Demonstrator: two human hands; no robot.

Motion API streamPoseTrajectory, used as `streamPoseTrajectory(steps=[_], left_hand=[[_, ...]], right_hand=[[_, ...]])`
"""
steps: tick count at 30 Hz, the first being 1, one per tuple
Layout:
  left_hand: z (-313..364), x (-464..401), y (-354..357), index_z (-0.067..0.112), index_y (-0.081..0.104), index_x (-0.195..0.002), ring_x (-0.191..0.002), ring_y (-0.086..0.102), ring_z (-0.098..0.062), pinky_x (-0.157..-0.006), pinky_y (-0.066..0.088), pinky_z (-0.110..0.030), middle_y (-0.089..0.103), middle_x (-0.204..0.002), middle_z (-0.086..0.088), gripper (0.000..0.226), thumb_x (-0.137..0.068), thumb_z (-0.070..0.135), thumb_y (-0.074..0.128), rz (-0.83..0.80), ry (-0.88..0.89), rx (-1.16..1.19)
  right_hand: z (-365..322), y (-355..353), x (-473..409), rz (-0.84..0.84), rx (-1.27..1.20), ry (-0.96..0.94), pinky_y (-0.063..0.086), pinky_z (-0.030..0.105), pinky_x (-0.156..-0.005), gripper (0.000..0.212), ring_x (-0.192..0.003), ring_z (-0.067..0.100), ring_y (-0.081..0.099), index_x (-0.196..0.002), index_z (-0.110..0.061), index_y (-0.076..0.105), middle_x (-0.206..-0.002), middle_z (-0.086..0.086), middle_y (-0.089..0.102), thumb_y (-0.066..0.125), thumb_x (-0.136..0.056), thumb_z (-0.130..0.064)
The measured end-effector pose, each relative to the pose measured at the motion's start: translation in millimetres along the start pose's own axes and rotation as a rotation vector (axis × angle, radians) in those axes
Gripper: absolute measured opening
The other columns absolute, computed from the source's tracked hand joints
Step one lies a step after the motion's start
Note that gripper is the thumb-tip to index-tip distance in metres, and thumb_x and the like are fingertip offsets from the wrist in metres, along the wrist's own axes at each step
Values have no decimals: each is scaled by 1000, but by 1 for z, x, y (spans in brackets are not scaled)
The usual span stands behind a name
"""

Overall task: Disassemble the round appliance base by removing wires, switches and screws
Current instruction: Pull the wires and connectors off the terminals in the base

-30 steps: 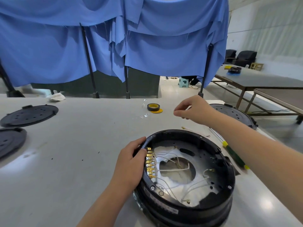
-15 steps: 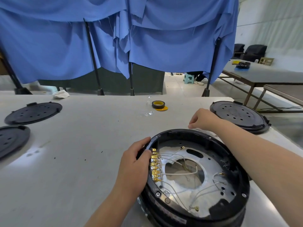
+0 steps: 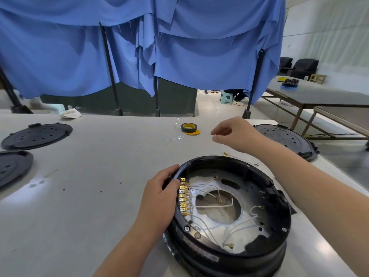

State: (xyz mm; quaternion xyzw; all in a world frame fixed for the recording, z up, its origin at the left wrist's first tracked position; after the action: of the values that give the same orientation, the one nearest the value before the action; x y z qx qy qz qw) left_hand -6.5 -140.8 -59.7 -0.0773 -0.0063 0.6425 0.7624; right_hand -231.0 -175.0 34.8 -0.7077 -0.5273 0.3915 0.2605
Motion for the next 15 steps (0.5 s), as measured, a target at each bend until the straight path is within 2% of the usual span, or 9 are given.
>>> streamPoseTrajectory(steps=[3, 6, 10, 15], left_hand=[[1, 0, 0, 27, 64, -121, -107, 62, -12, -96, 49, -35, 67, -116, 5, 40, -89, 6, 51, -6, 7, -16], [3, 0, 1, 25, 64, -121, -108, 62, -13, -96, 49, -34, 67, -117, 4, 40, -90, 5, 49, -12, 14, -16], [6, 0, 1, 19, 64, -121, -109, 61, -13, -93, 47, -29, 67, -118, 1, 39, -89, 2, 48, -13, 40, -15], [8, 1, 1, 18, 62, -124, -113, 58, -12, -97, 46, -29, 65, -122, 2, 40, -90, 2, 48, -26, 57, -29]], right_hand=[[-36, -4, 24, -26, -108, -58, 46, 11, -68, 8, -80, 3, 64, -90, -26, 73, -84, -12, 69, 70, -83, -25], [-60, 12, 46, -152, -102, -97, 52, 17, -75, 6, -79, 0, 65, -85, -29, 74, -83, -14, 71, 72, -79, -31], [-68, 46, 70, -297, -39, -105, 55, 19, -73, 6, -73, -3, 65, -83, -26, 75, -78, -14, 71, 70, -80, -28], [-65, 64, 80, -295, -114, -119, 51, 11, -67, 7, -73, -3, 65, -86, -23, 75, -79, -11, 72, 70, -81, -22]])
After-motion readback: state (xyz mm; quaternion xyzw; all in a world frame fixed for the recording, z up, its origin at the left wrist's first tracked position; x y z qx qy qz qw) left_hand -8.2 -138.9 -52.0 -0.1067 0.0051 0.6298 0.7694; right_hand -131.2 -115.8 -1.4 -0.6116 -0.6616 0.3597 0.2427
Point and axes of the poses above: each hand's wrist, its own x-axis away from the middle knuckle, its own y-axis out of the palm, z = x × y, the point moved 7 cm from there along -x, towards the middle knuckle
